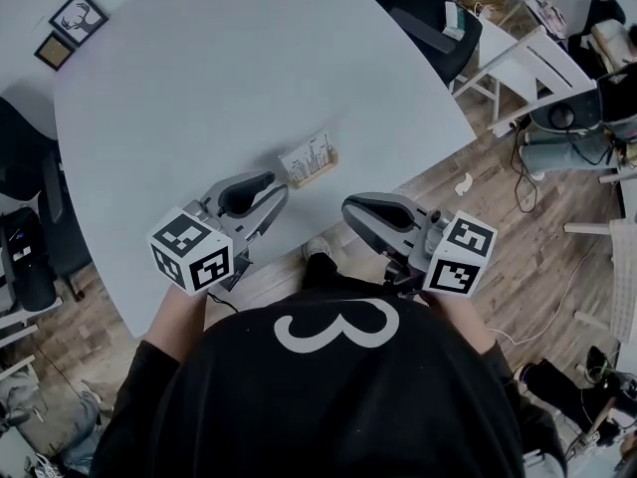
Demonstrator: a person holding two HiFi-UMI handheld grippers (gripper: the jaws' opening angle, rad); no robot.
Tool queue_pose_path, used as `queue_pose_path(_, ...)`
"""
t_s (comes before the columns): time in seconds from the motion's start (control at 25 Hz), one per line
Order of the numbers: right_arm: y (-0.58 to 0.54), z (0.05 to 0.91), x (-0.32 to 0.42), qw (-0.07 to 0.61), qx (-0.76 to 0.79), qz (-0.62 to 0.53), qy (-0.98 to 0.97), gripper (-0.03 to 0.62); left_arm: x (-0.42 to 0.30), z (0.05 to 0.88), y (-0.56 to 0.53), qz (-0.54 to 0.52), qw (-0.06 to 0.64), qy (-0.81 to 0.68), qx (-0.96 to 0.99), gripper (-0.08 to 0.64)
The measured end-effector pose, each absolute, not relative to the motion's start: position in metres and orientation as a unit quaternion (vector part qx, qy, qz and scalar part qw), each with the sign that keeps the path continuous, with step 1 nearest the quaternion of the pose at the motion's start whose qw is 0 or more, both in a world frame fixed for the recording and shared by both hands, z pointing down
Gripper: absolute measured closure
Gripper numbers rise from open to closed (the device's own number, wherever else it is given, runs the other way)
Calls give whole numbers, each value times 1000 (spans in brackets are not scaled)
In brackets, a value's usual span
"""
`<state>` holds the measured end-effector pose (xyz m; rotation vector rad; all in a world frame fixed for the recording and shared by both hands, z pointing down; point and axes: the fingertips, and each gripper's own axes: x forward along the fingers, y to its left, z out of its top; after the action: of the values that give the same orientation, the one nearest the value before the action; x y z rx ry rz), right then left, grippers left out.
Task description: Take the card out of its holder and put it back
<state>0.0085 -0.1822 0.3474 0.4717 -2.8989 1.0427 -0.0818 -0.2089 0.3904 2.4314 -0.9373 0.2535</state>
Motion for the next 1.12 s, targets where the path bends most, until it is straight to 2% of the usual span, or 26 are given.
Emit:
queue_pose_path(0.8, -220, 373, 14, 21, 161, 368, -916, 580, -69, 433, -259, 111, 253, -309, 910, 453)
queue_pose_path(0.92, -224, 375, 15, 24, 162, 368, -915, 580, -66, 434, -260, 114, 247, -307, 912, 489)
queue_pose_path(1.12, -224, 379, 15, 25, 165, 375, -912, 580, -64, 428, -260, 102, 239, -299, 918, 510)
